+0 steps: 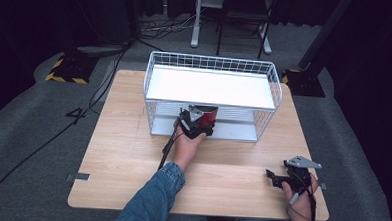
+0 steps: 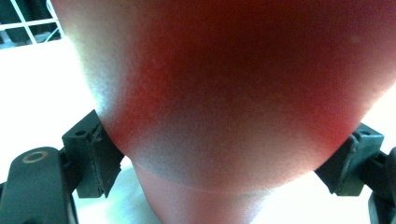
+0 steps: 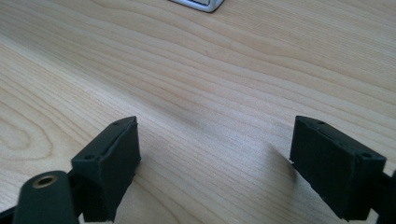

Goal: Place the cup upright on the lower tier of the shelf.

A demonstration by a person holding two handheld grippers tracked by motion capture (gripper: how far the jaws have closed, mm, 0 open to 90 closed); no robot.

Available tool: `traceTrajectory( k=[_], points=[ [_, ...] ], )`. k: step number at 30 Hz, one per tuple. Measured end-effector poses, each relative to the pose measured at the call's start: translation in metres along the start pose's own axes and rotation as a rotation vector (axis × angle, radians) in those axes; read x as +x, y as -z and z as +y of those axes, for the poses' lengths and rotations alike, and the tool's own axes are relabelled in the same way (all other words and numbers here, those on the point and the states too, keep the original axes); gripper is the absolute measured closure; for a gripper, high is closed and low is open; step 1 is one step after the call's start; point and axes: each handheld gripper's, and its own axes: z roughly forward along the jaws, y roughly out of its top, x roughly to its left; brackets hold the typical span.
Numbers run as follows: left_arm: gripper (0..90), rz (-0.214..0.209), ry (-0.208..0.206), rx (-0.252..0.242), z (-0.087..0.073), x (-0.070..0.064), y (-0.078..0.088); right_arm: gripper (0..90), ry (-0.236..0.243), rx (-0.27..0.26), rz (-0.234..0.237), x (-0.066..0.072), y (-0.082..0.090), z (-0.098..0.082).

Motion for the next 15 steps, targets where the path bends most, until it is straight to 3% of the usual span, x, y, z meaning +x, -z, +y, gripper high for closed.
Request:
traceTrajectory(
  k=[10,15],
  points=[
    [14.9,-0.006,-0.004,0.013,0.0016,0.001,-0.0005,16.2,-0.006,0.001,0.005,-0.0006,-0.0003,0.0],
    [14.6,-0.019,0.019,0.015,0.0006,0.0023,-0.0015,16.2,-0.006,0.001,0.005,-0.0006,-0.0003,0.0]
  ],
)
